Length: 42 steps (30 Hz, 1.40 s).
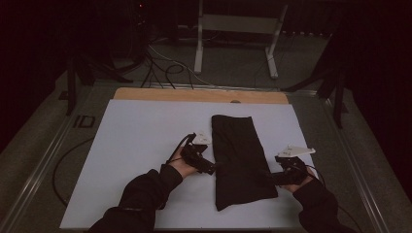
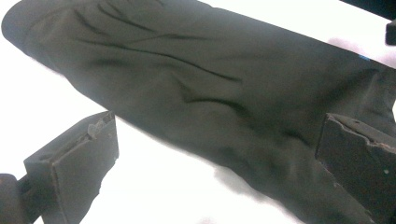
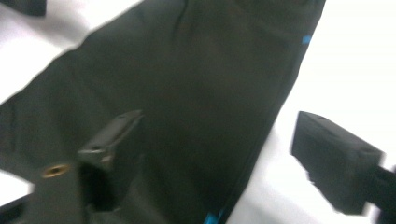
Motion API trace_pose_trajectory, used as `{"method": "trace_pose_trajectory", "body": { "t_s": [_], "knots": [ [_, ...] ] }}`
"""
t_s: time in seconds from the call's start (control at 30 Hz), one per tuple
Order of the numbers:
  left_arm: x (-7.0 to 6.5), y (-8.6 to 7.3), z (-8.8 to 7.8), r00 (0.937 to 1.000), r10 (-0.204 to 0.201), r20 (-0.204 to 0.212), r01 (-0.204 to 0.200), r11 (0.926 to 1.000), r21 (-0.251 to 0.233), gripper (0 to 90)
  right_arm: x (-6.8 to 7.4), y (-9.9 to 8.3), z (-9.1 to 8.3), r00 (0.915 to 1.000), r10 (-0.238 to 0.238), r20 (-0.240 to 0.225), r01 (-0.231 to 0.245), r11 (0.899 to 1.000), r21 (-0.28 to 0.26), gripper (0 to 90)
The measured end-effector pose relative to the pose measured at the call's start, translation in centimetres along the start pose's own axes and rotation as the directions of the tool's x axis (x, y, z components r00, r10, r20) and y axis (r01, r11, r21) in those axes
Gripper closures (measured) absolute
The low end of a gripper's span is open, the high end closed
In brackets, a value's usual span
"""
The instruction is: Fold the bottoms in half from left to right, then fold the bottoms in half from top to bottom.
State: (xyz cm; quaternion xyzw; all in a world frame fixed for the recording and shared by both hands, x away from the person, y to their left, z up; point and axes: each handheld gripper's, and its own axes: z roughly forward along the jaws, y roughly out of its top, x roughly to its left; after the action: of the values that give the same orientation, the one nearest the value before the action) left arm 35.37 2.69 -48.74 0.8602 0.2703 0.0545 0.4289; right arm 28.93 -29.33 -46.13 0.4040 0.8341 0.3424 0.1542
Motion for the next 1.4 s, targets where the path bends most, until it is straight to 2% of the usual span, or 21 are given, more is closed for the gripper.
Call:
{"method": "trace_pose_trajectory", "body": {
  "t_s": [0.17,0.23,0.53,0.83,1.2,1.4],
  "knots": [
    [0.4,0.0,0.0,1.0,-0.001,-0.002,0.001,1.0,0.002,0.4,-0.4,1.2,0.3,0.9996,-0.017,-0.024,0.016,0.999,-0.031,10.8],
    [0.7,0.1,0.0,1.0,0.0,-0.005,0.0,1.0,0.002,0.4,-0.9,2.1,1.0,0.9994,-0.025,-0.023,0.024,0.998,-0.053,9.8],
    [1.7,0.2,0.0,0.9998,-0.016,-0.014,0.016,0.9999,0.003,0.4,-1.9,3.5,2.5,0.9991,-0.039,-0.017,0.037,0.997,-0.069,9.7],
    [2.4,0.3,-0.1,0.9994,-0.031,-0.018,0.031,0.9995,-0.001,0.4,-3.1,4.3,3.7,0.9991,-0.042,-0.01,0.041,0.994,-0.1,9.8],
    [2.9,0.9,-0.4,0.9989,-0.037,-0.03,0.037,0.9993,0.0,0.4,-3.5,5.1,4.4,0.9988,-0.048,0.0,0.048,0.992,-0.12,9.8],
    [3.5,1.5,-0.5,0.9978,-0.058,-0.031,0.058,0.9983,-0.002,0.4,-3.8,5.9,4.7,0.9983,-0.056,0.015,0.057,0.988,-0.146,9.9]
  ]
}}
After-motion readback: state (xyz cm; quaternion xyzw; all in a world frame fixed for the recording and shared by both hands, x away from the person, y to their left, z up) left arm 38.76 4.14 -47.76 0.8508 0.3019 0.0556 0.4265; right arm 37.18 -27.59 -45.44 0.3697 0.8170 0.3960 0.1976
